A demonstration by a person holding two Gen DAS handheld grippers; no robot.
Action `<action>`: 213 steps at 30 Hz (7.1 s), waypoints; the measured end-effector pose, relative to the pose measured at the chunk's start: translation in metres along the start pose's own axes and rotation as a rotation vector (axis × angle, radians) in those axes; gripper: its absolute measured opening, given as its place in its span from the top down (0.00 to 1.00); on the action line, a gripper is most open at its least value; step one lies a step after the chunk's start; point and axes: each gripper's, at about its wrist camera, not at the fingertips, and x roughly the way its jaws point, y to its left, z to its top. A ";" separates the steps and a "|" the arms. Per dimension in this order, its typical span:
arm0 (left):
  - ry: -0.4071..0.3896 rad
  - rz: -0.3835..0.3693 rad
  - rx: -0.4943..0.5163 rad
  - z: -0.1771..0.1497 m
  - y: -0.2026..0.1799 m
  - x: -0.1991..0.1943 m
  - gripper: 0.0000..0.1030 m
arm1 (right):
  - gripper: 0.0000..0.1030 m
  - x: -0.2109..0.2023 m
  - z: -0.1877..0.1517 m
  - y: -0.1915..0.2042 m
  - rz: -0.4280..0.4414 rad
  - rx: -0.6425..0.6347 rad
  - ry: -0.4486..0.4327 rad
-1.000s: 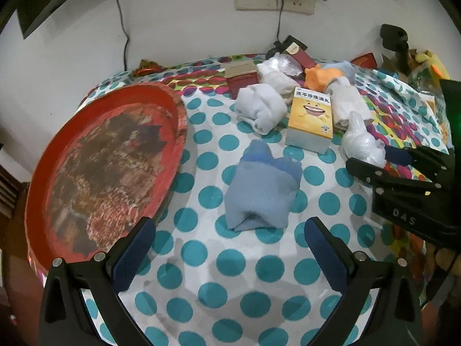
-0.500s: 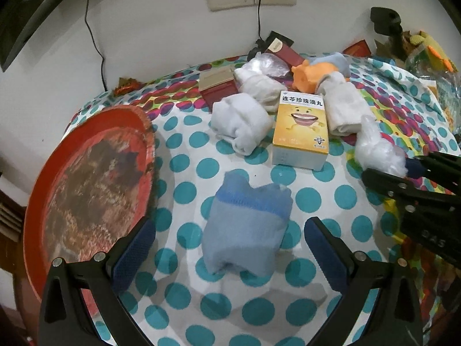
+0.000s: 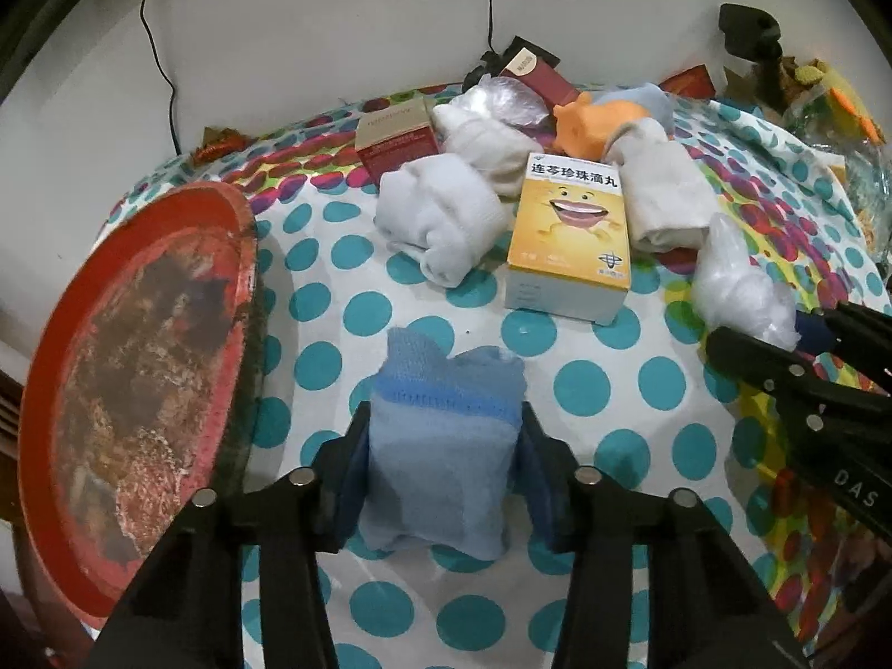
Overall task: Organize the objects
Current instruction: 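Grasp the blue sock with the left gripper while the right gripper grasps the plastic bag bundle, then carry the blue sock over the red tray with the left gripper, then open the left gripper to drop the blue sock onto the red tray, then carry the plastic bag bundle over the red tray with the right gripper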
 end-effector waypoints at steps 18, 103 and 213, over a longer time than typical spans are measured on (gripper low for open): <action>-0.034 0.039 -0.019 -0.002 0.011 -0.035 0.65 | 0.67 0.003 0.003 -0.006 -0.079 0.031 -0.029; 0.050 0.272 -0.430 -0.042 0.272 -0.022 0.36 | 0.66 0.007 0.003 0.004 -0.173 -0.018 -0.015; -0.051 0.203 -0.461 -0.088 0.261 -0.034 0.13 | 0.65 0.136 0.139 0.284 0.036 -0.399 0.094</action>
